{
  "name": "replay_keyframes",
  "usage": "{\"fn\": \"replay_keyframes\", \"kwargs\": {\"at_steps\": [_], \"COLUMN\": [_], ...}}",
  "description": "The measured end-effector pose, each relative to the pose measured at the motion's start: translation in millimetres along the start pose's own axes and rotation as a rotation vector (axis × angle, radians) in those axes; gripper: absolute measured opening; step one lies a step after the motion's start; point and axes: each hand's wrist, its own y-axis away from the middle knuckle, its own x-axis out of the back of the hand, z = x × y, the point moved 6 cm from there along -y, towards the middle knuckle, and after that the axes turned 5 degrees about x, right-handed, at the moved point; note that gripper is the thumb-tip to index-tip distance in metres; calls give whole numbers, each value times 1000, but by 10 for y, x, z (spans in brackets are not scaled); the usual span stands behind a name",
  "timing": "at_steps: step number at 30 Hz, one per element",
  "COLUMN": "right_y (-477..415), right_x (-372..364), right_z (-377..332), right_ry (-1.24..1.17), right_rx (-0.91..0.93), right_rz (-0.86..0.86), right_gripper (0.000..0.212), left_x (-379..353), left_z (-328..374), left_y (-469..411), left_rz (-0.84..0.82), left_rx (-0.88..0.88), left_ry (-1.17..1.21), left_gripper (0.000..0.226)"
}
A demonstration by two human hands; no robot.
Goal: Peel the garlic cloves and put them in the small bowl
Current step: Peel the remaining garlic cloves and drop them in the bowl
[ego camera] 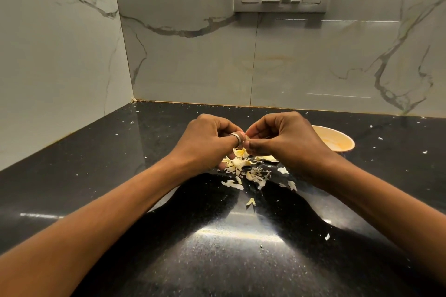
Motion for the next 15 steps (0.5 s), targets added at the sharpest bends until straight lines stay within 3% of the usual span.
{"fn": "replay_keyframes", "kwargs": {"at_steps": [15], "right_y": [19], "right_x": [19], "right_z": [-89], "right_ry": [172], "right_rx": [125], "right_rz": [32], "right_gripper": [12], "left_x": [-34], "left_z": [-42], "left_y": [6], "left_rz": [-77], "left_rx": [137], "left_ry": [132], "left_gripper": [10]}}
